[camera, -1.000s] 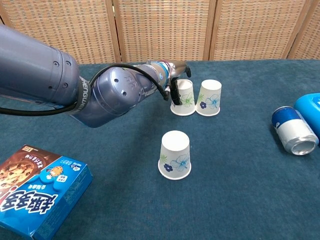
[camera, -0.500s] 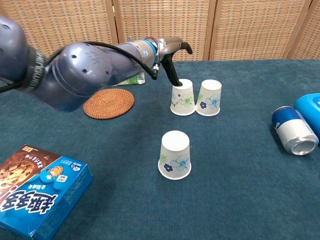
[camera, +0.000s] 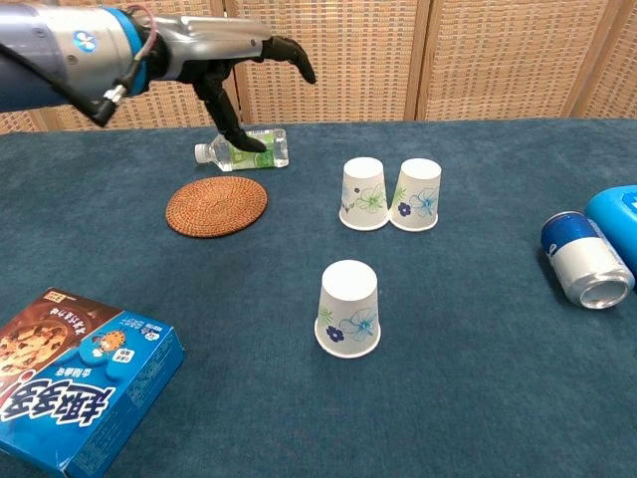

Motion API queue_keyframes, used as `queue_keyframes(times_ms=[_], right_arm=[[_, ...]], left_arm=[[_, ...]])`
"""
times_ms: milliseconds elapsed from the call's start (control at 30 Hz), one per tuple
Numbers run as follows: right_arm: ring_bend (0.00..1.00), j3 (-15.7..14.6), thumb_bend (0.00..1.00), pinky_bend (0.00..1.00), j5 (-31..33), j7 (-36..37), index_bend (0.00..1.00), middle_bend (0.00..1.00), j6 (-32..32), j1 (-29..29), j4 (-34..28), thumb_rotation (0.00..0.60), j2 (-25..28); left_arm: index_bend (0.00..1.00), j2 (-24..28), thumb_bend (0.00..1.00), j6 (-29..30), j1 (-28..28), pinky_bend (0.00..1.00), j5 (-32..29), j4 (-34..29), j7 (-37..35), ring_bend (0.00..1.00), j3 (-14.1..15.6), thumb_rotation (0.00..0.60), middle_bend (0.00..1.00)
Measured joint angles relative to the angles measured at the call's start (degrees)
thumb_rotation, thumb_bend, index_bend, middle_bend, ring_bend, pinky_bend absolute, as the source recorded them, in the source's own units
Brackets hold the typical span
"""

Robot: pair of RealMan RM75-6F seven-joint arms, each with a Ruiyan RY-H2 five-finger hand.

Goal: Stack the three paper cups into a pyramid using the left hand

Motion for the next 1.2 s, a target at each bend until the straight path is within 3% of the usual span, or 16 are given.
queue_keyframes(times_ms=[267, 633, 867, 1200], right_arm=[[0.0, 0.0, 0.15, 0.11, 0.1, -0.9, 0.05, 0.0, 0.7, -0.3, -0.6, 0.6, 0.1], [0.0, 0.3, 0.15, 0.11, 0.8, -0.7, 0.05, 0.0, 0.7, -0.6, -0.2, 0.6, 0.2], [0.0, 0.5, 0.15, 0.11, 0.9, -0.4, 0.05, 0.0, 0.6, -0.6, -0.1, 0.6, 0.2], [0.0, 0.6, 0.15, 0.11, 1.3, 0.1, 0.05, 0.0, 0.2, -0.6, 0.2, 0.6, 0.3]], left_arm=[[0.19, 2.7, 0.27, -4.3, 2.3, 0.04, 12.8, -1.9, -7.2, 0.0, 5.4, 0.6, 0.0], [0.2, 0.5, 0.27, -7.9, 1.1, 0.04, 23.0, 0.0, -14.4, 0.0, 8.3, 0.6, 0.0], [0.17, -2.1, 0.27, -10.0, -1.0, 0.04, 24.9, 2.0, -15.4, 0.0, 9.0, 0.6, 0.0], [0.17, -6.2, 0.27, -11.9, -3.2, 0.04, 22.7, 5.2, -14.7, 0.0, 8.7, 0.6, 0.0]])
